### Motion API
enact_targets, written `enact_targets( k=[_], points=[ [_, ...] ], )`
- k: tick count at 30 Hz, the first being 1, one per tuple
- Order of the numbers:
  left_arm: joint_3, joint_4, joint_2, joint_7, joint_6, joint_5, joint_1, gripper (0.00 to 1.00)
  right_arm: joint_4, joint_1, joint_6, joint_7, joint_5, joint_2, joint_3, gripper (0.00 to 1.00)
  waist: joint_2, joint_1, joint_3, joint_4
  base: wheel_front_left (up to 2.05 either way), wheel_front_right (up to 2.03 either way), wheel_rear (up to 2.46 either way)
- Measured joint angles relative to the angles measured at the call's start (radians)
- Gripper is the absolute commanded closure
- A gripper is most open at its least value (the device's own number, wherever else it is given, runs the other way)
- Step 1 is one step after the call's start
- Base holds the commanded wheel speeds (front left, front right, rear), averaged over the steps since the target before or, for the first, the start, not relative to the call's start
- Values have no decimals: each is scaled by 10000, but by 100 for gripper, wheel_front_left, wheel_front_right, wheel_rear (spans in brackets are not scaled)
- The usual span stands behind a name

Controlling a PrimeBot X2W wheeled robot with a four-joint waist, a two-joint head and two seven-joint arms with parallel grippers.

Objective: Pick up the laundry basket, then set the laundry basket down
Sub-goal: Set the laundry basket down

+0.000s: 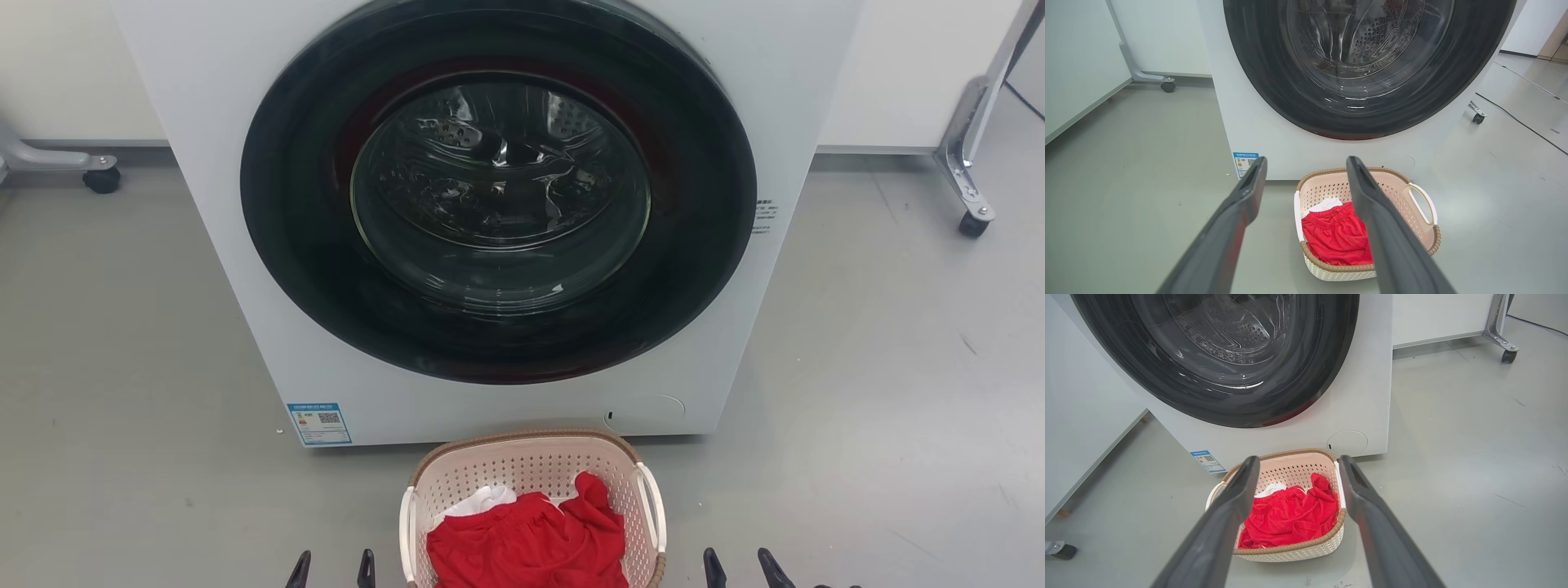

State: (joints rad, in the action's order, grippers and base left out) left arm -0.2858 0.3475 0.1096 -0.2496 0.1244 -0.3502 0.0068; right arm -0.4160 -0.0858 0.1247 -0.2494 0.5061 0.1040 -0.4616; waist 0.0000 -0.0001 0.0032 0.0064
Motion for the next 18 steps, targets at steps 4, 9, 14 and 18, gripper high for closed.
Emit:
enact_targets(
  k=[4,9,14,18],
  points=[
    [163,-242,-42,0,0,199,121,0,380,392,0,0,-397,-119,265,0,1,1,-23,-7,0,0,0],
    [303,-474,-121,0,0,477,271,0,817,781,0,0,-846,-238,531,0,1,2,-44,-23,0,0,0],
    [393,-681,-167,0,0,629,391,0,1143,1022,0,0,-1254,-299,717,0,0,2,-46,-40,0,0,0],
    [420,-800,-182,0,0,709,432,0,1377,1156,0,0,-1436,-360,867,0,0,2,-34,-55,0,0,0]
  ],
)
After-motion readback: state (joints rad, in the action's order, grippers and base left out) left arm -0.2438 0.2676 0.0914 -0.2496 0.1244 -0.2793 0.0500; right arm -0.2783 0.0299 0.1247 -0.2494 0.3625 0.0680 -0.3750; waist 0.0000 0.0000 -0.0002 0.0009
